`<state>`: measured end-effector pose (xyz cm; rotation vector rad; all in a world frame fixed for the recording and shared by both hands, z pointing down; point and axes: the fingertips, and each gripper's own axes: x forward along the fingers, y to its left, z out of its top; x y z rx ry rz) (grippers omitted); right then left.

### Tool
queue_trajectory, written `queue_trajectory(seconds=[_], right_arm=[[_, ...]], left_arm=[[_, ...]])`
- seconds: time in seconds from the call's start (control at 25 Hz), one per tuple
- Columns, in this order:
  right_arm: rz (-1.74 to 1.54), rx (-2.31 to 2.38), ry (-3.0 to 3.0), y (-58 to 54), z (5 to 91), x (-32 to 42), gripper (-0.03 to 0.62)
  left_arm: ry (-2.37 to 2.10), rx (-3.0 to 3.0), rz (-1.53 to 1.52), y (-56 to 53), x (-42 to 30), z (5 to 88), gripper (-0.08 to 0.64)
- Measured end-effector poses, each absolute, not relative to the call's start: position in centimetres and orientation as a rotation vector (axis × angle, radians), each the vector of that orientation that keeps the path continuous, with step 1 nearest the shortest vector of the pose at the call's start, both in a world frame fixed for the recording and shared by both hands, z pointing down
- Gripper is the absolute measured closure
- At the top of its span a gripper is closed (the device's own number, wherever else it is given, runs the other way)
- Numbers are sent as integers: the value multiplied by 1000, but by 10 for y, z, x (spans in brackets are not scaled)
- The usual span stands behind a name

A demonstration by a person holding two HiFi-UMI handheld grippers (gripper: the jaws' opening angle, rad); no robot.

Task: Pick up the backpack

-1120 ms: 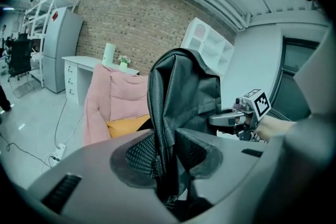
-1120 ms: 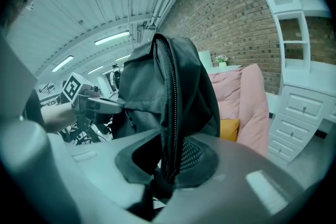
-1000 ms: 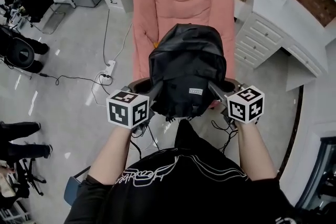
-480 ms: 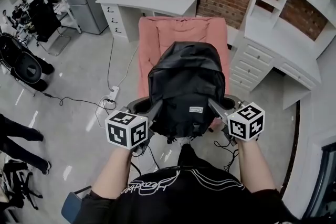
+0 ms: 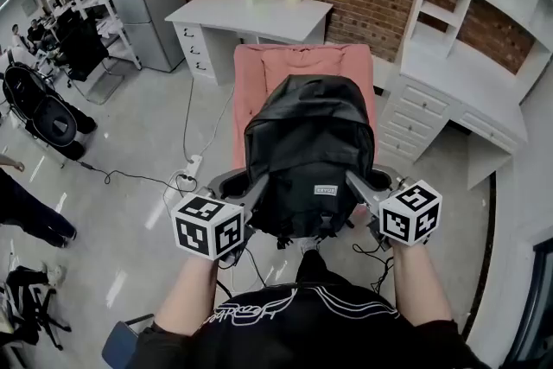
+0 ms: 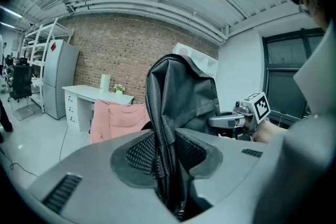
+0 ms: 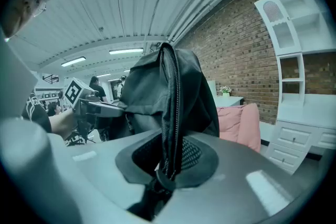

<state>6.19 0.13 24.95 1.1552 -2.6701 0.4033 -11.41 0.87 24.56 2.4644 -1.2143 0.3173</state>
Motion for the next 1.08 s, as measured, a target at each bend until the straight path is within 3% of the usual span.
queue_trajectory(seconds=[1.08], right_arm=[[352, 1214, -2677, 25, 242, 56, 546]], left_arm=[[-1226, 2486, 332, 33, -120, 234, 456]])
